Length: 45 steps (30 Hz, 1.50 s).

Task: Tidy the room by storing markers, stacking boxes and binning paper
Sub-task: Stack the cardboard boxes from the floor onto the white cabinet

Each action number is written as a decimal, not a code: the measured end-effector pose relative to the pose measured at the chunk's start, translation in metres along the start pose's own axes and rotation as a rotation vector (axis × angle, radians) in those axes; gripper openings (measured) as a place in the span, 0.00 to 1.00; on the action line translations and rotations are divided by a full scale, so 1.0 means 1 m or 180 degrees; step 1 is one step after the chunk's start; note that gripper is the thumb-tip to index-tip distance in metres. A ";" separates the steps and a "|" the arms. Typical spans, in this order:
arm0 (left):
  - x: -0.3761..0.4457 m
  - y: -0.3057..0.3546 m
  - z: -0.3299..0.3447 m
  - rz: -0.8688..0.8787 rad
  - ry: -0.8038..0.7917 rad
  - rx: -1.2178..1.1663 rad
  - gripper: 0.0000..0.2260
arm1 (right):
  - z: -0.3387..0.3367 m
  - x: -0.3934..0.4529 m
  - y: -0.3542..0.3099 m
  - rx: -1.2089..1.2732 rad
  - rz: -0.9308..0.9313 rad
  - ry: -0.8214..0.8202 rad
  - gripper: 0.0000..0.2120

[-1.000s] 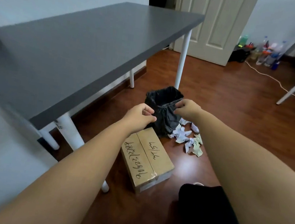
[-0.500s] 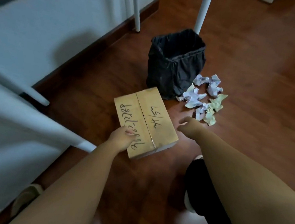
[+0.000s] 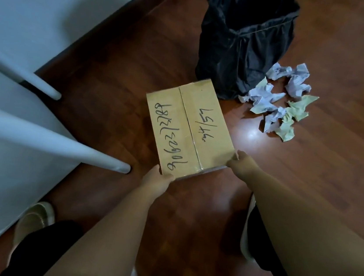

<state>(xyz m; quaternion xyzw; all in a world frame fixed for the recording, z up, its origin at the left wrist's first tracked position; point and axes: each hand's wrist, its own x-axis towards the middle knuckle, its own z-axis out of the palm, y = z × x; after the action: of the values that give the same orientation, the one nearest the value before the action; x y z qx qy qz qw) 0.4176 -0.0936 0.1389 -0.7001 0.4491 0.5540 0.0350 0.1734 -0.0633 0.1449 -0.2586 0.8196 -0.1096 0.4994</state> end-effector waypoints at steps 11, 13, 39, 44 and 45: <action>-0.014 0.022 -0.009 0.0067 0.0297 -0.1333 0.16 | -0.010 -0.014 -0.003 0.1935 -0.0120 0.0368 0.08; -0.022 0.040 -0.020 0.0315 0.0452 -0.1447 0.27 | -0.019 -0.028 -0.019 0.2243 -0.0365 0.0461 0.09; -0.413 0.285 -0.092 0.3419 -0.0413 -0.1714 0.31 | -0.270 -0.397 -0.082 0.4161 -0.2916 0.2554 0.13; -0.481 0.294 -0.114 0.4094 -0.0657 -0.2272 0.21 | -0.283 -0.472 -0.099 0.4327 -0.3810 0.3048 0.10; -0.492 0.294 -0.119 0.4188 -0.0706 -0.2353 0.19 | -0.284 -0.483 -0.102 0.4405 -0.3965 0.3080 0.10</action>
<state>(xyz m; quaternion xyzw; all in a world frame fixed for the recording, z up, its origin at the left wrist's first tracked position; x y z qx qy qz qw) 0.3180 -0.0428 0.7135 -0.1947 0.5528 0.6421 -0.4941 0.1347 0.0863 0.6929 -0.2213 0.4122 -0.8837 0.0125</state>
